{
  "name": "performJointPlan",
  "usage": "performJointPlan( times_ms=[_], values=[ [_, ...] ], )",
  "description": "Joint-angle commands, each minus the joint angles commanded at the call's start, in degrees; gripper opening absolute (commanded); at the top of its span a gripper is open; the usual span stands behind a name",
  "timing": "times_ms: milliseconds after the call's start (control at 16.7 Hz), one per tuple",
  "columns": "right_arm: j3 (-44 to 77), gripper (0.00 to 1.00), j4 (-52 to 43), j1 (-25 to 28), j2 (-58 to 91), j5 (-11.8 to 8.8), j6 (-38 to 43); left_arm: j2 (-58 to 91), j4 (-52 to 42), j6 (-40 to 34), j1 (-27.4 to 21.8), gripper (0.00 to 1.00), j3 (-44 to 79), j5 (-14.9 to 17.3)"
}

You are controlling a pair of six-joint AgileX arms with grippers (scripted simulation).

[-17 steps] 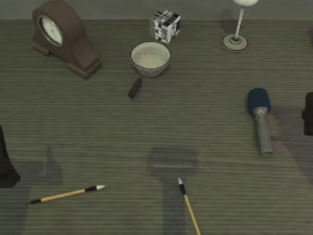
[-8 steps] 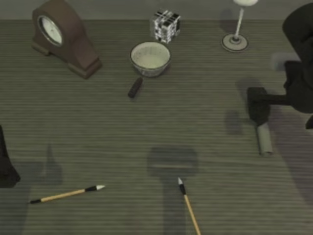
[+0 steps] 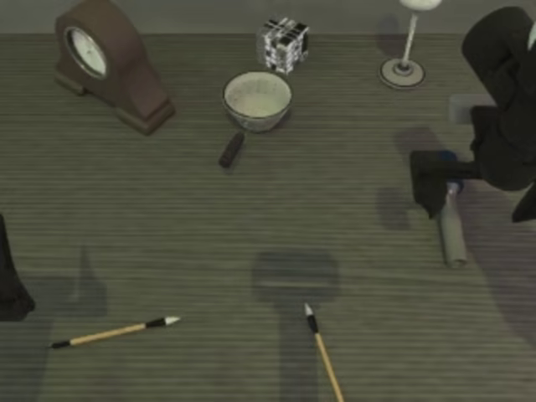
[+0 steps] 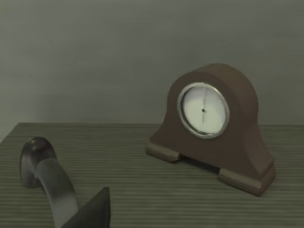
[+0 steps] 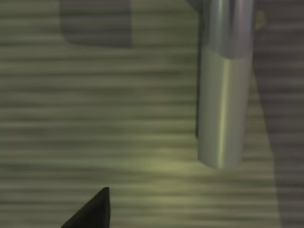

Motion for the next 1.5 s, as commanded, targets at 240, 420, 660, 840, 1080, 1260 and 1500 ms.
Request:
performJointPlan(
  times_ms=[240, 420, 660, 840, 1080, 1260, 1500],
  values=[
    [-1.93, 1.0, 4.06, 0.18, 2.43, 0.01, -0.03, 0.0, 0.0, 0.0, 0.0, 1.0, 0.0, 0.0],
    [-5.1, 1.0, 11.75, 0.3, 6.54, 0.05, 0.15, 0.0, 0.0, 0.0, 0.0, 1.0, 0.0, 0.0],
    [-8.59, 1.0, 19.64, 0.43, 11.08, 0.1, 0.34, 0.0, 0.0, 0.0, 0.0, 1.0, 0.0, 0.0],
    [-8.88, 1.0, 20.24, 0.44, 11.49, 0.11, 0.36, 0.0, 0.0, 0.0, 0.0, 1.0, 0.0, 0.0],
    [-8.88, 0.85, 20.24, 0.44, 11.49, 0.11, 0.36, 0.0, 0.0, 0.0, 0.0, 1.0, 0.0, 0.0],
    [-8.88, 0.62, 20.24, 0.44, 11.49, 0.11, 0.36, 0.0, 0.0, 0.0, 0.0, 1.0, 0.0, 0.0],
    [-8.88, 0.32, 20.24, 0.44, 11.49, 0.11, 0.36, 0.0, 0.0, 0.0, 0.0, 1.0, 0.0, 0.0]
  ],
)
